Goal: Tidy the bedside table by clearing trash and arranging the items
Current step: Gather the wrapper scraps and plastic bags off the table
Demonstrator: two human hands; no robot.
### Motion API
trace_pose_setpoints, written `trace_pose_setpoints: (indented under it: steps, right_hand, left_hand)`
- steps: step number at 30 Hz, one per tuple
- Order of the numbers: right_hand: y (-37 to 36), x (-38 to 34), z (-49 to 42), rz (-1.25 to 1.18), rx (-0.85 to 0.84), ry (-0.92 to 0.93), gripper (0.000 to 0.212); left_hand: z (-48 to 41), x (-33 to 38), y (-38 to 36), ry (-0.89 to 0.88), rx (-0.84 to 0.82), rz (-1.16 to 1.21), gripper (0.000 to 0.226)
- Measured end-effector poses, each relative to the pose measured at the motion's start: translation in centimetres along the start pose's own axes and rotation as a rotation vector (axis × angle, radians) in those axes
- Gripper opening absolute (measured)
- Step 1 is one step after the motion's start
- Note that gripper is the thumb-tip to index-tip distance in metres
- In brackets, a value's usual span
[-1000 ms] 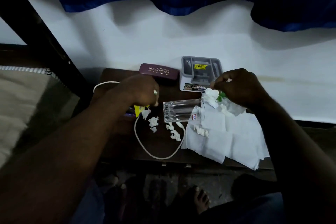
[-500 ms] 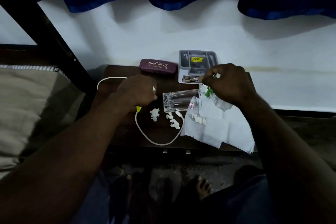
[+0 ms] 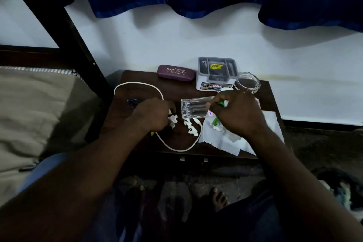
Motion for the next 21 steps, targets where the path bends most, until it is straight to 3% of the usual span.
trace_pose_setpoints:
  steps: [4, 9, 17, 21]
  right_hand:
    - [-1.3, -0.3, -0.2, 0.042, -0.109, -0.033, 0.019]
    - [-1.2, -0.4, -0.9, 0.056, -0.124, -0.033, 0.019]
    - [-4.9, -1.1, -0.1, 0.221, -0.264, 0.000, 0.011]
    - [-6.9, -0.7, 0.2, 0.352, -0.359, -0.045, 0.026]
  left_hand:
    - [-0.2, 0.6, -1.4, -0.005, 0.039, -0.061, 0.035]
    - [-0.5, 0.9, -1.9, -0.047, 0.079, -0.100, 0.025]
    - [1.3, -0.4, 3.4, -0.082, 0.265, 0.268, 0.016]
    - [2.7, -1.1, 4.7, -0.099, 0.328, 0.310, 0.012]
Point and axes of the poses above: each hand's wrist, its own z-axis away from the middle knuckle, its own y-axis out of the back of the hand, x = y × z, the point moved 3 cm from there along -z, towards the middle knuckle, and after that the axes turned 8 degrees about -x, right-handed, at the moved point
